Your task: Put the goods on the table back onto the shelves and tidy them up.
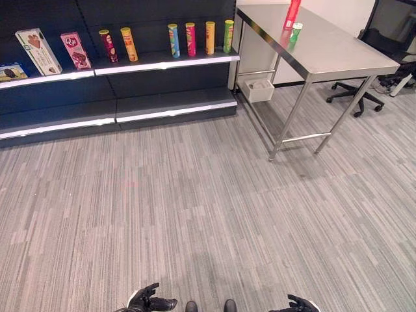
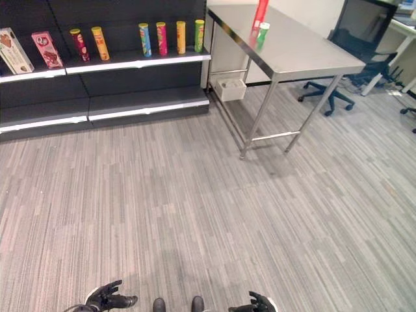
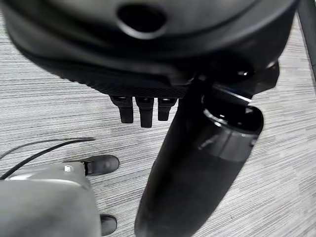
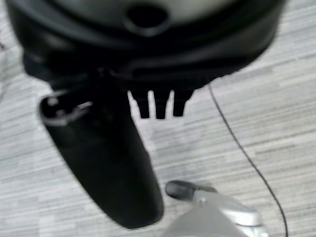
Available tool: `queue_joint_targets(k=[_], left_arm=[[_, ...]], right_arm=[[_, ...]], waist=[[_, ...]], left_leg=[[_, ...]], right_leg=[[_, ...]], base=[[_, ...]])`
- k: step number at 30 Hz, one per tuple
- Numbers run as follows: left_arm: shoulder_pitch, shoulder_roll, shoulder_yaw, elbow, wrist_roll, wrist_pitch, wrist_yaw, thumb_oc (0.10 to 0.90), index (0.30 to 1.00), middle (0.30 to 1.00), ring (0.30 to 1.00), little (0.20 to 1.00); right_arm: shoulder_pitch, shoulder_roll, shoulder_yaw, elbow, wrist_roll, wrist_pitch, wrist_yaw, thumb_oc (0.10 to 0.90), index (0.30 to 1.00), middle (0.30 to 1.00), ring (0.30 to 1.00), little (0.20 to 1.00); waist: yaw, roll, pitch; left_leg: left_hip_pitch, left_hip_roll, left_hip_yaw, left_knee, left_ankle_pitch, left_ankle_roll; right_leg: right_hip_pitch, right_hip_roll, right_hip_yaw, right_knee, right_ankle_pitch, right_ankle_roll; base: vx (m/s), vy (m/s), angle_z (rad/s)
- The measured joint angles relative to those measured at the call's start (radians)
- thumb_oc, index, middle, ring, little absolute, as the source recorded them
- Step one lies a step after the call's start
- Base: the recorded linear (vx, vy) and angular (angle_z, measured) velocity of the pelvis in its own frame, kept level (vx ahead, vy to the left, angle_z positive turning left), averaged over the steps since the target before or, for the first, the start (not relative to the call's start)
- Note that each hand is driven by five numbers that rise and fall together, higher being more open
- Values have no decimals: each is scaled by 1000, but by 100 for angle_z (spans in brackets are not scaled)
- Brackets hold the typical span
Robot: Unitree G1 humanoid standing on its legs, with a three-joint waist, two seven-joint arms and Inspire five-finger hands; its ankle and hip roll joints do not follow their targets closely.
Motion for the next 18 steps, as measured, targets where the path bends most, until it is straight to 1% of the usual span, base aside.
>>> queue_joint_targets(k=[6, 8, 13, 14, 15, 16, 17, 18], left_arm=[[1, 1, -7, -5, 3, 0, 1, 800, 900, 900, 900, 900], [1, 0, -8, -10, 4, 0, 0, 800, 900, 900, 900, 900], [-10, 3, -7, -10, 3, 0, 1, 800, 900, 900, 900, 900], [-13, 3, -7, -10, 3, 0, 2, 800, 900, 900, 900, 900], [-18, 6, -7, -15, 2, 0, 1, 800, 900, 900, 900, 900], [-25, 14, -7, -28, 1, 0, 2, 800, 900, 900, 900, 900], [-33, 22, -7, -41, 0, -2, 2, 800, 900, 900, 900, 900], [-52, 34, -5, -70, -2, -3, 5, 800, 900, 900, 900, 900]], right_arm=[[2, 0, 1, -11, 0, 0, 0, 800, 900, 900, 900, 900], [7, 0, 1, -35, -1, 0, 0, 800, 900, 900, 900, 900], [-13, 0, 8, -44, 0, -5, 0, 800, 900, 900, 900, 900], [-18, -1, 8, -43, 0, -5, 0, 800, 900, 900, 900, 900], [-27, -1, 11, -44, 0, -7, 0, 800, 900, 900, 900, 900], [-37, -1, 13, -44, 0, -11, 1, 800, 900, 900, 900, 900], [-49, -1, 13, -43, 0, -14, 0, 800, 900, 900, 900, 900], [-59, -1, 8, -59, 2, -19, 0, 800, 900, 900, 900, 900]], waist=[[-1, 0, 2], [-1, 2, 8], [-2, 2, 24], [0, 2, 31], [2, -2, 48], [7, -11, 63], [9, -20, 86], [8, -42, 129]], left_leg=[[-1, 1, 0, 2, 1, -1], [-1, 2, 0, 5, 2, -2], [-19, 5, -2, 13, 4, -9], [-22, 5, -2, 15, 6, -12], [-43, 6, -4, 51, 0, -22], [-79, 7, -5, 99, -10, -38], [-118, 6, -9, 161, -15, -46], [-267, 4, -33, 404, -30, -72]], right_leg=[[-1, 1, 0, 0, 0, 0], [-1, 2, 0, 0, 4, -6], [-15, 5, 3, 0, 0, -4], [-18, 7, 2, 0, 5, -11], [-20, 7, 2, 0, 1, -8], [-33, 5, 2, 0, -1, -13], [-38, 4, 1, 0, -3, -19], [-88, 6, -2, 64, -10, -80]], base=[[14, -37, 0], [3, -76, 1], [-38, -81, 1], [-85, -123, 6], [-75, -141, 3], [-119, -221, 11], [-106, -219, 30], [-24, -231, 48]])
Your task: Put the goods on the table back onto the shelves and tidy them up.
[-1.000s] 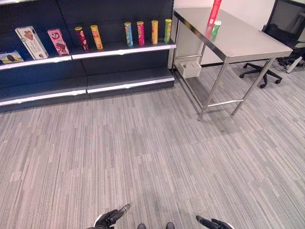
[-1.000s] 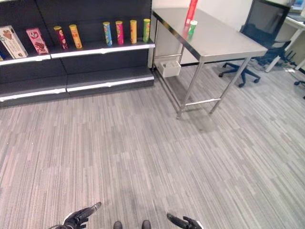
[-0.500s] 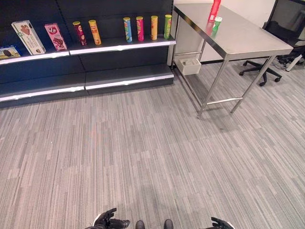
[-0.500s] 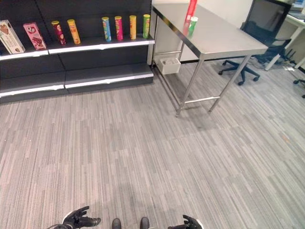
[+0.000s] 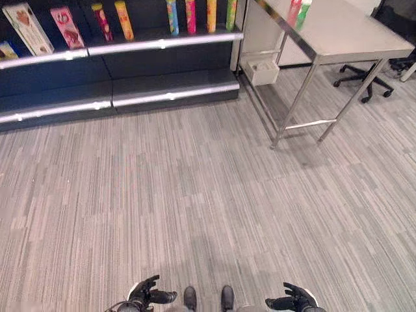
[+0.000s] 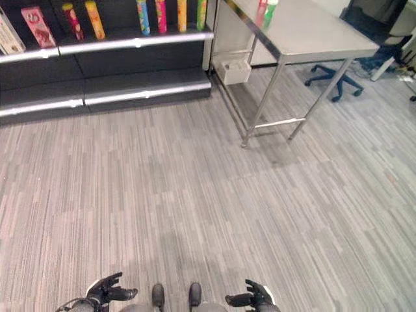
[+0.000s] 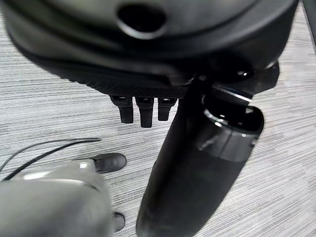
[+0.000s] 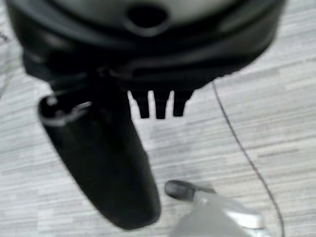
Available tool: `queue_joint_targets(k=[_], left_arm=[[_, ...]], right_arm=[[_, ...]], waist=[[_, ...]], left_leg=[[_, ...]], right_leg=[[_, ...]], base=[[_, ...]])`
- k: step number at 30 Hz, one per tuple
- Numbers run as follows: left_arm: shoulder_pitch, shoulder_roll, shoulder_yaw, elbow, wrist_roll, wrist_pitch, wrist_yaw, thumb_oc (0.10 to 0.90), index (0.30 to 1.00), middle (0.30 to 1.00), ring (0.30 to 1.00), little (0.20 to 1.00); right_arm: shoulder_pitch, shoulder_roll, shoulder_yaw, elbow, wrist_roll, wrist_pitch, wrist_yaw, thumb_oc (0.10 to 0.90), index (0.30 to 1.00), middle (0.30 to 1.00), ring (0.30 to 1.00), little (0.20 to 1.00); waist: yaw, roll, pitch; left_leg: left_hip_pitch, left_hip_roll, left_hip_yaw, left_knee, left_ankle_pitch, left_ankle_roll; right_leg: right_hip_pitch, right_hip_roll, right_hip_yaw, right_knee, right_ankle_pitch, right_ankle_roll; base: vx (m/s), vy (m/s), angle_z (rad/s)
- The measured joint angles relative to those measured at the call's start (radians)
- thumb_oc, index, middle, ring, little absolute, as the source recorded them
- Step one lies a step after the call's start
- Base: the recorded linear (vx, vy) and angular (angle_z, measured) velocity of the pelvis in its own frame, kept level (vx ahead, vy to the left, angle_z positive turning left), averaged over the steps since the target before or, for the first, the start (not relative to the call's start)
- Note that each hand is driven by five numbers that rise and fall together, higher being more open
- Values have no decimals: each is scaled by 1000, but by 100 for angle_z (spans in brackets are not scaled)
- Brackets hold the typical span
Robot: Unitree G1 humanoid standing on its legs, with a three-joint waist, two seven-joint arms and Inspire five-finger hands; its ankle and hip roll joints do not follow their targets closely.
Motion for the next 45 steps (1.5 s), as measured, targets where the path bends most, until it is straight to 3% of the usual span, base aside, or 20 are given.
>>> queue_joint_targets(k=[1, 3, 6, 9, 14, 16, 18, 20, 24, 26, 28, 30, 32, 34, 36, 37, 39, 40, 41, 45], left_arm=[[-23, 5, 6, -31, -28, -9, 3, 800, 900, 900, 900, 900], [-43, 5, 19, -34, -68, -26, 8, 800, 900, 900, 900, 900], [-81, -5, -7, 5, -65, -21, 14, 800, 900, 900, 900, 900], [-73, -26, -19, 49, -62, -17, 11, 800, 900, 900, 900, 900], [-56, -55, 33, 53, -56, -29, 12, 800, 900, 900, 900, 900], [-18, -64, 46, 83, -36, -27, 14, 800, 900, 900, 900, 900], [6, -49, 42, 97, -31, -21, 15, 800, 900, 900, 900, 900], [5, -34, 41, 97, -25, -20, 16, 800, 900, 900, 900, 900], [-22, -15, 22, 91, -24, -20, 15, 800, 900, 900, 900, 900], [-26, -5, -17, 95, -16, -15, 19, 800, 900, 900, 900, 900], [-18, -3, -25, 95, -15, -5, 17, 800, 900, 900, 900, 900], [-24, 15, -23, 98, -14, -5, 18, 800, 900, 900, 900, 900], [-33, 25, -23, 77, -14, -6, 19, 800, 900, 900, 900, 900], [-44, 31, 4, 91, 8, -2, 17, 800, 900, 900, 900, 900], [-52, 22, 0, 105, 23, -3, 15, 800, 900, 900, 900, 900], [-38, -7, 0, 89, 25, -8, 20, 800, 900, 900, 900, 900], [-39, -35, -2, 70, 35, -9, 16, 800, 900, 900, 900, 900], [-32, -52, -5, 66, 42, -15, 13, 800, 900, 900, 900, 900], [-25, -55, -1, 62, 41, -22, 13, 800, 900, 900, 900, 900], [-8, -50, 22, 62, 40, -26, 16, 800, 900, 900, 900, 900]], right_arm=[[-2, -1, -6, -15, 2, -9, -2, 800, 900, 900, 900, 900], [-14, -3, -4, -13, 5, -7, -8, 800, 900, 900, 900, 900], [-23, -15, -5, -12, 20, -5, -20, 800, 900, 900, 900, 900], [-42, -42, 5, -17, 21, -3, -23, 800, 900, 900, 900, 900], [-23, -64, 0, -64, 20, -6, -23, 800, 900, 900, 900, 900], [4, -64, 14, -67, 15, -9, -21, 800, 900, 900, 900, 900], [24, -56, 37, -65, -3, -7, -17, 800, 900, 900, 900, 900], [30, -40, 43, -61, -12, -4, -6, 800, 900, 900, 900, 900], [27, -34, 39, -63, -15, -4, 4, 800, 900, 900, 900, 900], [-10, -49, -16, -81, -18, -23, -15, 800, 900, 900, 900, 900], [-26, -81, -17, -95, -16, -25, -20, 800, 900, 900, 900, 900], [-36, -79, 5, -95, -16, -18, -19, 800, 900, 900, 900, 900], [-17, -69, 20, -98, -15, -12, -17, 800, 900, 900, 900, 900], [-23, -56, 20, -94, -16, -7, -15, 800, 900, 900, 900, 900], [3, -44, 18, -56, -20, 11, -14, 800, 900, 900, 900, 900], [45, -56, 14, -41, -20, 15, -14, 800, 900, 900, 900, 900], [11, -57, 19, -20, -20, 18, 2, 800, 900, 900, 900, 900], [22, -59, 17, -25, -20, 17, 3, 800, 900, 900, 900, 900], [33, -61, 18, -38, -20, 12, 4, 800, 900, 900, 900, 900], [-30, -72, 19, -88, -18, -6, 3, 800, 900, 900, 900, 900]], waist=[[1, -15, 38], [25, -19, 60], [21, -13, 60], [24, 42, 61], [81, 93, 33], [78, 91, -39], [69, 68, -71], [74, 43, -83], [66, 33, -84], [48, 53, -55], [25, 84, -43], [22, 77, -39], [8, 62, -41], [-27, 45, -34], [-59, 30, -27], [-59, 47, -28], [-72, 82, -32], [-64, 67, -33], [-49, 51, -45], [-24, 17, -37]], left_leg=[[-112, 1, -21, 185, 1, -27], [-155, 18, -35, 231, -6, -22], [-120, 35, -49, -67, 15, -50], [-73, 89, -54, -415, 84, -126], [-81, 111, 4, -374, 95, -128], [-24, 93, 3, -390, 96, -92], [47, 40, 53, -403, 193, 63], [86, 3, 61, -404, 144, 98], [134, -39, 62, -400, 100, 145], [209, -76, 62, -369, 9, 219], [268, -61, 62, -387, -17, 179], [285, -65, 66, -390, -31, 155], [307, -68, 52, -393, -60, 143], [341, -71, 12, -390, -114, 125], [437, -75, -20, -399, -155, 91], [515, -57, -37, -397, -191, 53], [516, 17, -114, -250, -173, 14], [430, 33, -97, 63, -131, -59], [355, 35, -76, 212, -98, -113], [63, 83, -22, 600, -69, -116]], right_leg=[[-19, -13, -2, 29, -15, -1], [11, -1, 1, 15, -10, -22], [26, -2, 10, -23, -16, -32], [68, 32, 38, -61, -16, -29], [113, 36, 148, -61, -48, -2], [123, 10, 202, -57, -76, 34], [154, -53, 209, -12, -131, 120], [117, -84, 189, 134, -178, 161], [-173, -123, 169, 757, -167, 241], [-333, -224, 67, 959, -150, 203], [-367, -234, -28, 790, -179, 187], [-373, -219, -87, 492, -161, 193], [-409, -196, -83, 378, -117, 202], [-398, -124, -33, 46, -22, 251], [-376, -95, -50, -49, 35, 227], [-327, -83, -61, -14, 107, 161], [-257, -36, -82, 34, 157, 108], [-148, -18, -107, 15, 123, 32], [-122, -18, -104, -3, 128, -7], [-39, 9, -81, -29, 67, -82]], base=[[122, -124, 31], [254, -24, 1], [216, 54, -11], [433, 120, -25], [447, 204, -64], [345, 157, -75], [394, 216, -67], [275, 210, -18], [161, 183, 12], [460, 123, -4], [360, -58, -11], [265, -82, 20], [516, -152, 28], [488, -145, 35], [398, -181, 69], [632, -387, 48], [719, -664, 57], [456, -491, 62], [231, -342, 23], [217, -218, -7]])
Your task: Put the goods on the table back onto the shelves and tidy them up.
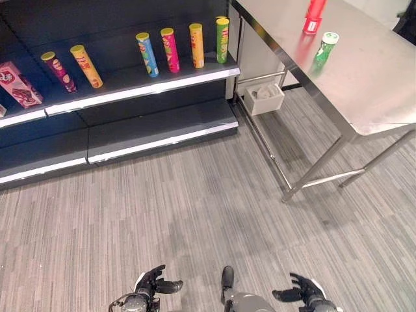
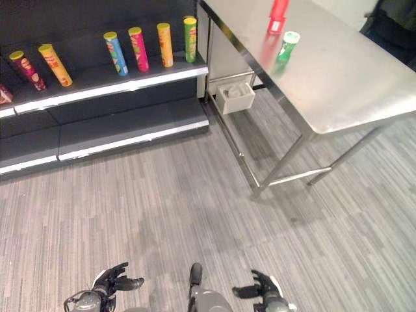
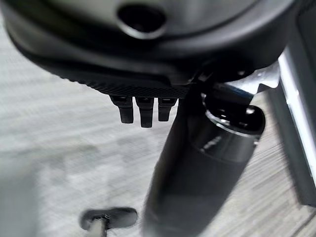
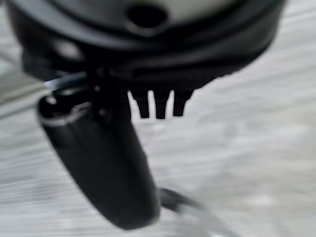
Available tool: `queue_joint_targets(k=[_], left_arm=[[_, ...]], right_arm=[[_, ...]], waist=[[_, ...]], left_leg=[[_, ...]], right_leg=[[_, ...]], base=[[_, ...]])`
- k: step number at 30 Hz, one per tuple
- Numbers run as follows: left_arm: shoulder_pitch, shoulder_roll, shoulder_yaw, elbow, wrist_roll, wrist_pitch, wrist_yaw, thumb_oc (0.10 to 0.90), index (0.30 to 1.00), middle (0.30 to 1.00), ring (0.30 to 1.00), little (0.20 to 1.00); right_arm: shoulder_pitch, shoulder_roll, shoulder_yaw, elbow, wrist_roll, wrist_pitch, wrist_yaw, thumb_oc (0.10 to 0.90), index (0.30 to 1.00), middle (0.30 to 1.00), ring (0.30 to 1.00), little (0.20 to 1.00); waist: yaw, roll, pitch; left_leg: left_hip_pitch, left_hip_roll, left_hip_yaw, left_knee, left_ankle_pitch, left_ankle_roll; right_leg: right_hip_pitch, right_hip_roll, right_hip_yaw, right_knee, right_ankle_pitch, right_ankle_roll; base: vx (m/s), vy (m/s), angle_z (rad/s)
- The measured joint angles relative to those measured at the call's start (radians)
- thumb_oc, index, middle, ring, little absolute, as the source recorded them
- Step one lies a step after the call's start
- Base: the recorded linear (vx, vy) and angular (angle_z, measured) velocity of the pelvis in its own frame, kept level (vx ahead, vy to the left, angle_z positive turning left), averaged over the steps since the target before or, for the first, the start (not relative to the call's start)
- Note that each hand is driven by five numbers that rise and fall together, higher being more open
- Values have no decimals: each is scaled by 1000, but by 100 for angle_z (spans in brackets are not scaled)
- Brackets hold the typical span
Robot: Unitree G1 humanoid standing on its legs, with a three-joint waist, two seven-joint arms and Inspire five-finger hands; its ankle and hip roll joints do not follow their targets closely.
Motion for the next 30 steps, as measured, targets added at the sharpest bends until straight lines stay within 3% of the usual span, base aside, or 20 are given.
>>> queue_joint_targets(k=[1, 2, 5, 7, 8, 10, 13, 15, 16, 17, 18, 20, 22, 23, 25, 26, 27, 28, 29, 30], left_arm=[[-13, 12, 23, -7, -38, 6, -3, 800, 900, 900, 900, 900], [-16, 19, 20, -19, -38, 5, -1, 800, 900, 900, 900, 900], [-25, 23, 13, -26, -38, 2, -1, 800, 900, 900, 900, 900], [-26, 23, 8, -31, -37, 0, -1, 800, 900, 900, 900, 900], [-31, 23, -20, -30, -35, 4, -2, 800, 900, 900, 900, 900], [-30, 15, -27, -19, -34, 4, -3, 800, 900, 900, 900, 900], [-37, 8, -24, 13, -34, 3, -3, 800, 900, 900, 900, 900], [-19, -7, -25, 19, -35, 3, -3, 800, 900, 900, 900, 900], [-18, -4, -30, 23, -34, 4, -3, 800, 900, 900, 900, 900], [-34, -2, -40, 22, -32, 6, 2, 800, 900, 900, 900, 900], [-41, 3, -46, -3, -31, -3, 0, 800, 900, 900, 900, 900], [-57, 14, -73, 1, -26, -5, -2, 800, 900, 900, 900, 900], [-6, -2, -53, 39, -32, -1, -6, 800, 900, 900, 900, 900], [-10, -5, -41, 31, -34, -2, -1, 800, 900, 900, 900, 900], [-29, 8, -46, 35, -13, 4, -1, 800, 900, 900, 900, 900], [-28, 19, -49, 31, -2, 3, -1, 800, 900, 900, 900, 900], [-27, 38, -57, 14, 4, 1, -1, 800, 900, 900, 900, 900], [-34, 55, -55, 10, 3, -1, 0, 800, 900, 900, 900, 900], [-42, 71, -56, 11, 4, 0, 0, 800, 900, 900, 900, 900], [-41, 78, -57, 20, 4, 7, -1, 800, 900, 900, 900, 900]], right_arm=[[-29, 0, -2, -3, 4, -4, -8, 800, 900, 900, 900, 900], [-40, -4, -2, -4, 7, -5, -12, 800, 900, 900, 900, 900], [-50, -6, 3, -1, 15, -4, -22, 800, 900, 900, 900, 900], [-50, -8, 16, -1, 16, -6, -23, 800, 900, 900, 900, 900], [-32, -15, 18, 0, 16, -3, -24, 800, 900, 900, 900, 900], [-12, -17, 20, 28, 16, -1, -24, 800, 900, 900, 900, 900], [26, -24, 19, 36, 15, 4, -25, 800, 900, 900, 900, 900], [52, -46, 19, 32, 14, 7, -24, 800, 900, 900, 900, 900], [65, -34, 14, 46, 14, 6, -30, 800, 900, 900, 900, 900], [72, -29, 15, 47, 15, 8, -30, 800, 900, 900, 900, 900], [63, -29, 20, 45, 15, 5, -25, 800, 900, 900, 900, 900], [64, -14, -8, 20, 14, 0, -23, 800, 900, 900, 900, 900], [36, 0, -21, 23, 7, 7, -26, 800, 900, 900, 900, 900], [42, -7, -10, -6, 3, -6, -22, 800, 900, 900, 900, 900], [30, 7, -2, -6, 2, 5, -19, 800, 900, 900, 900, 900], [32, 7, 13, -10, 0, 8, -15, 800, 900, 900, 900, 900], [34, 8, 18, -19, -1, 6, -12, 800, 900, 900, 900, 900], [36, 11, 20, -24, -1, 6, -14, 800, 900, 900, 900, 900], [23, 15, 16, -26, 4, 6, -21, 800, 900, 900, 900, 900], [22, 15, 1, -51, 7, 5, -23, 800, 900, 900, 900, 900]], waist=[[20, -23, 14], [23, -23, 17], [32, -16, 28], [33, -5, 31], [12, 23, 35], [-1, 29, 35], [-5, 34, 33], [-5, 69, 26], [-11, 68, 30], [-6, 76, 34], [2, 83, 39], [-7, 72, 53], [39, 49, 8], [24, 61, 1], [15, 90, 2], [16, 99, -1], [15, 85, 0], [16, 62, 7], [23, 36, 32], [17, 27, 33]], left_leg=[[-110, 22, 59, -9, -17, 30], [-149, 21, 59, -79, -17, 31], [-159, 25, 96, -472, 3, 23], [-169, 36, 109, -698, 68, 18], [-145, 42, 93, -925, 140, 18], [-154, 29, 47, -963, 190, 33], [-146, 3, 15, -967, 197, 43], [-80, -7, 20, -991, 241, 160], [-48, -8, 2, -992, 357, 160], [-48, -19, -36, -1000, 363, 184], [-55, -20, -34, -1000, 363, 184], [-23, -71, -7, -997, 303, 200], [-25, -99, 81, -918, 200, 221], [-26, -122, 92, -902, 156, 214], [12, -137, 99, -935, 159, 250], [35, -134, 101, -957, 163, 259], [41, -148, 100, -961, 151, 275], [48, -172, 100, -961, 138, 294], [64, -193, 110, -961, 139, 325], [74, -209, 109, -974, 136, 322]], right_leg=[[46, -1, 11, -15, -5, 18], [67, 1, 15, -19, -24, 14], [125, 4, 25, -27, -47, 39], [153, 5, 19, -28, -72, 75], [187, 20, 15, -27, -102, 98], [222, 18, 17, -27, -123, 120], [260, 10, 42, -27, -158, 147], [307, 17, 95, -27, -203, 186], [331, 16, 103, -1, -244, 208], [292, 2, 104, 47, -298, 214], [258, 5, 114, 13, -299, 216], [271, -47, 93, -25, -195, 196], [223, -136, 176, 36, -239, 213], [204, -159, 160, 67, -224, 240], [131, -177, 167, 248, -245, 273], [19, -179, 181, 479, -252, 282], [-92, -198, 198, 670, -254, 294], [-169, -222, 213, 773, -254, 300], [-229, -251, 209, 840, -253, 295], [-277, -275, 182, 834, -254, 292]], base=[[268, -13, -28], [271, -17, -26], [198, 38, -33], [318, 63, -41], [347, 72, -24], [302, 98, -24], [210, 107, -37], [37, 24, -55], [0, 0, -10], [245, 290, 5], [411, 539, 16], [342, 488, 2], [113, 229, -111], [136, 344, -80], [64, 296, -18], [34, 307, -13], [64, 261, -3], [123, 232, -2], [150, 94, -2], [105, 40, -8]])
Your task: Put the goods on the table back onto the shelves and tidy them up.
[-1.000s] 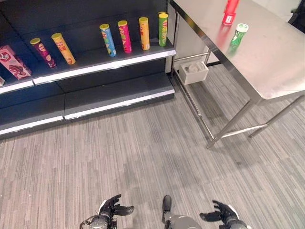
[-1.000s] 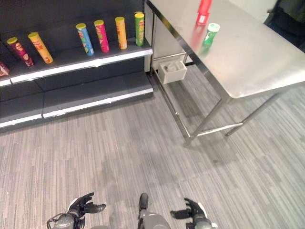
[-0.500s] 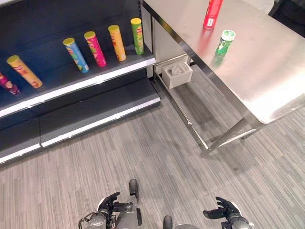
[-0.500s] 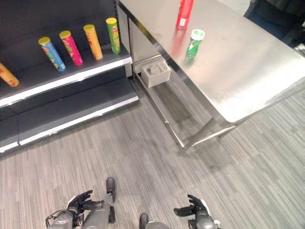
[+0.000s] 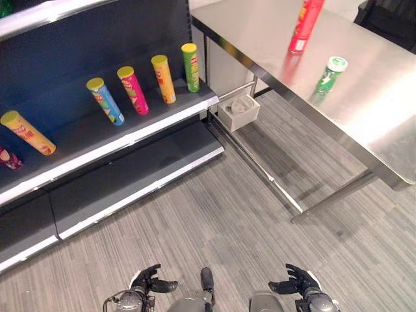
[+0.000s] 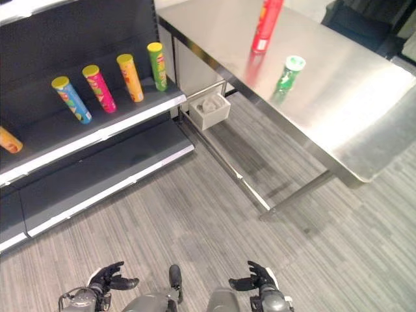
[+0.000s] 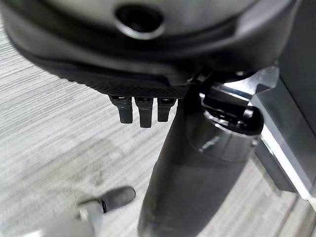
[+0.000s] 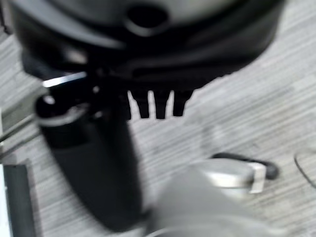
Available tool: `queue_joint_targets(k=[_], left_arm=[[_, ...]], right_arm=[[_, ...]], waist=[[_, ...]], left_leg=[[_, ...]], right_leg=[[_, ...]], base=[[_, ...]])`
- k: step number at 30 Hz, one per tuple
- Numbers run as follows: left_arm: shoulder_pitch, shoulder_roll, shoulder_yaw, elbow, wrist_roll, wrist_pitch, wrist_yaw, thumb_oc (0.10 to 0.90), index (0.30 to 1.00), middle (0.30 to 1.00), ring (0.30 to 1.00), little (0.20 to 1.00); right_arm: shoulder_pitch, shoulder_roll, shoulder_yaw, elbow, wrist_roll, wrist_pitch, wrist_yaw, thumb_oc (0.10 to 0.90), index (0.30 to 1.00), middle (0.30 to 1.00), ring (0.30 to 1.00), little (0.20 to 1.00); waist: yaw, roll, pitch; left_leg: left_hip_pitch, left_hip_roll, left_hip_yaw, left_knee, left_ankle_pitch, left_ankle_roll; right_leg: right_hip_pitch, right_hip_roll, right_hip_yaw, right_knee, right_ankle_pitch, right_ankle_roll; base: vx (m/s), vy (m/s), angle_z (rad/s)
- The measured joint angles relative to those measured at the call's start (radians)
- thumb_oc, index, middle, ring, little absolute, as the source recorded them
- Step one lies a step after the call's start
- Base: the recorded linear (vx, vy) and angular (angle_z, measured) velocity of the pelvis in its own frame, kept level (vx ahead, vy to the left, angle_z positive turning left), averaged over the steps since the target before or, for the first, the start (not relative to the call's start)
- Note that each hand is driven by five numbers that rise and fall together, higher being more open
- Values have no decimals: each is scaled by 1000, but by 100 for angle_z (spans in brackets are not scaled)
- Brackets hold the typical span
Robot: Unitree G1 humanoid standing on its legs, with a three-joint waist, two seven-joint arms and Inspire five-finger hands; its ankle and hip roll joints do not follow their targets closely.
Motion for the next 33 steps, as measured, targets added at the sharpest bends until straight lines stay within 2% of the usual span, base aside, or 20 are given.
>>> queue_joint_targets(k=[2, 4, 5, 7, 10, 11, 12, 14, 16, 17, 18, 19, 21, 22, 23, 25, 28, 29, 30, 33], left_arm=[[11, -1, 2, 0, 0, 0, 1, 800, 900, 900, 900, 900], [20, -8, 6, 26, 1, 1, 1, 800, 900, 900, 900, 900], [0, -24, 41, 76, 0, 3, 1, 800, 900, 900, 900, 900], [-26, -42, 53, 71, 1, 0, 1, 800, 900, 900, 900, 900], [-19, -41, 45, -21, 0, -3, 2, 800, 900, 900, 900, 900], [-14, -37, 26, -13, 1, 0, 2, 800, 900, 900, 900, 900], [1, -53, -12, -2, 1, 1, 6, 800, 900, 900, 900, 900], [23, -48, -23, -13, 0, -1, 0, 800, 900, 900, 900, 900], [4, -28, -29, -72, 0, -6, 1, 800, 900, 900, 900, 900], [-28, -17, -30, -86, -1, -9, 1, 800, 900, 900, 900, 900], [-44, -14, -34, -88, -6, -7, -1, 800, 900, 900, 900, 900], [-27, -22, -38, -95, -7, -10, 0, 800, 900, 900, 900, 900], [-8, -23, -65, -79, -1, -26, 1, 800, 900, 900, 900, 900], [20, -34, -87, -66, 0, -25, 2, 800, 900, 900, 900, 900], [27, -35, -97, -36, 0, -17, -4, 800, 900, 900, 900, 900], [26, -59, -117, 20, 6, 6, -23, 800, 900, 900, 900, 900], [26, -95, -107, 60, 4, 10, -23, 800, 900, 900, 900, 900], [34, -93, -81, 54, 4, 0, -20, 800, 900, 900, 900, 900], [36, -82, -41, 36, 2, -7, -16, 800, 900, 900, 900, 900], [43, -51, -6, 41, 7, -3, -18, 800, 900, 900, 900, 900]], right_arm=[[-12, -8, -2, -14, -3, -4, 1, 800, 900, 900, 900, 900], [-30, -9, 17, -38, -3, -7, 1, 800, 900, 900, 900, 900], [-18, -10, 18, -52, -3, -9, 3, 800, 900, 900, 900, 900], [9, -9, 11, -31, -4, 6, 0, 800, 900, 900, 900, 900], [39, -10, 9, 6, -10, 11, 1, 800, 900, 900, 900, 900], [12, -9, 9, 58, -11, 8, 6, 800, 900, 900, 900, 900], [-19, -22, 6, 132, -12, 13, 4, 800, 900, 900, 900, 900], [-11, -26, 16, 124, -12, -12, 2, 800, 900, 900, 900, 900], [-23, -25, -18, 128, -10, -13, 1, 800, 900, 900, 900, 900], [-57, -17, -29, 156, -9, -5, -3, 800, 900, 900, 900, 900], [-96, -24, -15, 175, -9, 1, -10, 800, 900, 900, 900, 900], [-95, -39, 3, 163, -10, -5, -12, 800, 900, 900, 900, 900], [-81, -56, 40, 176, -15, -8, -12, 800, 900, 900, 900, 900], [-57, -75, 43, 167, -24, -10, -14, 800, 900, 900, 900, 900], [-26, -59, 27, 163, -33, -18, -27, 800, 900, 900, 900, 900], [-7, -51, 20, 170, -38, -14, -17, 800, 900, 900, 900, 900], [-9, -32, 20, 206, -48, -2, -17, 800, 900, 900, 900, 900], [-4, -6, 23, 205, -52, 0, -12, 800, 900, 900, 900, 900], [-8, 18, 21, 209, -54, 1, -2, 800, 900, 900, 900, 900], [-17, 52, 20, 222, -59, -4, 2, 800, 900, 900, 900, 900]], waist=[[4, 22, 10], [1, 26, 12], [-27, 19, 15], [-56, 14, 35], [-48, 8, 26], [-53, 7, 26], [-54, 42, 18], [-43, -1, -43], [-37, -35, -36], [-14, -85, -15], [-11, -121, 21], [-12, -74, 18], [1, -22, -9], [5, 40, -36], [-29, 86, -62], [-43, 105, -71], [-45, 101, -65], [-24, 92, -61], [-3, 58, -61], [-2, -1, -62]], left_leg=[[24, -1, -5, -16, -4, -22], [34, 6, 43, 4, -122, -122], [33, -3, 64, 49, -138, -71], [96, -18, 9, 56, -183, -64], [213, -2, -35, 52, -221, -66], [276, 15, -63, 58, -242, -103], [338, 80, -85, 135, -265, -163], [127, 162, -84, 663, -51, -298], [-122, 210, -66, 1000, -66, -280], [-260, 192, -21, 1007, -126, -192], [-327, 117, -11, 582, -130, -155], [-336, 87, -28, 294, -33, -128], [-283, 52, -19, 138, 32, -96], [-230, 67, -18, 147, 142, 5], [-141, 89, -18, 64, 121, -17], [-80, 78, -55, -19, 133, -18], [-44, 57, -83, -26, 123, -12], [-48, 68, -86, -27, 79, -26], [-46, 76, -58, -25, 35, -61], [0, 98, -53, 9, 7, -91]], right_leg=[[-14, 33, -40, -277, 16, -2], [-19, 101, -72, -574, 162, -14], [19, 111, -90, -829, 240, 61], [-42, 108, -199, -878, 367, 57], [-34, 105, -237, -864, 388, 15], [-22, 114, -234, -745, 359, -29], [24, 153, -235, -603, 284, -167], [197, 229, -233, -691, 175, -237], [258, 245, -230, -735, 132, -267], [309, 224, -184, -785, 129, -267], [409, 194, -174, -815, 108, -189], [461, 212, -178, -775, 68, -128], [544, 241, -176, -770, 25, -62], [537, 285, -179, -687, -10, -14], [503, 288, -202, -544, -82, 10], [414, 258, -203, -491, -151, -32], [251, 204, -177, -466, -124, -65], [203, 204, -178, -455, -48, -69], [214, 205, -185, -532, 12, -137], [262, 197, -182, -636, 78, -148]], base=[[210, -25, 11], [470, -127, 3], [466, -171, 27], [444, -244, 77], [561, -406, 84], [609, -574, 43], [529, -626, 24], [330, -576, -4], [191, -270, 11], [173, -10, -18], [116, 77, -55], [114, 119, -91], [33, 118, -107], [30, 80, -75], [17, 50, -24], [4, 72, 14], [-23, 84, 24], [-20, 80, 20], [-20, 103, 14], [-21, 67, -4]])
